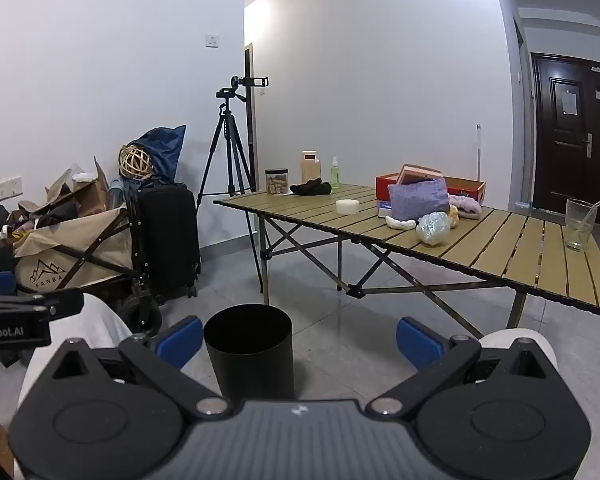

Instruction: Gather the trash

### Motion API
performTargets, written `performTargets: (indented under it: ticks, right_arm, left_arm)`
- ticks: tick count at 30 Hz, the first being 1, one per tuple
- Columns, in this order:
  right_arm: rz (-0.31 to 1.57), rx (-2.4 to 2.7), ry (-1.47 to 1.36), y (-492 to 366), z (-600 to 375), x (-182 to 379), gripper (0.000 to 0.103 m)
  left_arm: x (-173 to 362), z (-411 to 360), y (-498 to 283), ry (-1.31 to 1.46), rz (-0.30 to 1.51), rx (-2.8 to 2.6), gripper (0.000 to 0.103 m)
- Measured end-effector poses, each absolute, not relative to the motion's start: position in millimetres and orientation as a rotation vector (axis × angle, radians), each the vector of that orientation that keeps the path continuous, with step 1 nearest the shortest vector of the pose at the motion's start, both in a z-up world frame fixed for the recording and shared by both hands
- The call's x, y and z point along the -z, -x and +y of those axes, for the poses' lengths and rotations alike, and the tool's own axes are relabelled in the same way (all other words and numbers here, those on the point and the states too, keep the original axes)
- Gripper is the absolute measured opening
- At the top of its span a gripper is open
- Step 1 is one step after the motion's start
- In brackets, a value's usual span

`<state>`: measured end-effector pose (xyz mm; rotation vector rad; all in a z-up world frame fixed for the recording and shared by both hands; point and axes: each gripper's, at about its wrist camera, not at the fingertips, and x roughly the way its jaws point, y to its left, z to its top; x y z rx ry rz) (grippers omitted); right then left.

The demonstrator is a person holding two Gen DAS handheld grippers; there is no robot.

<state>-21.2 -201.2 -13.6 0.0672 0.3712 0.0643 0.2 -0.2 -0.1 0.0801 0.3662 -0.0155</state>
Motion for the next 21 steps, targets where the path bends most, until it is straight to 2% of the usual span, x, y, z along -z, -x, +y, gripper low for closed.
performTargets:
  ticks: [21]
  right_arm:
    - [0.351, -0.078, -0.055, 32.4, -197.8, 8.8, 0.103]
  left_arm:
    - [-1.3, -3.9, 11.5, -0.079, 0.304, -0.001, 0.103]
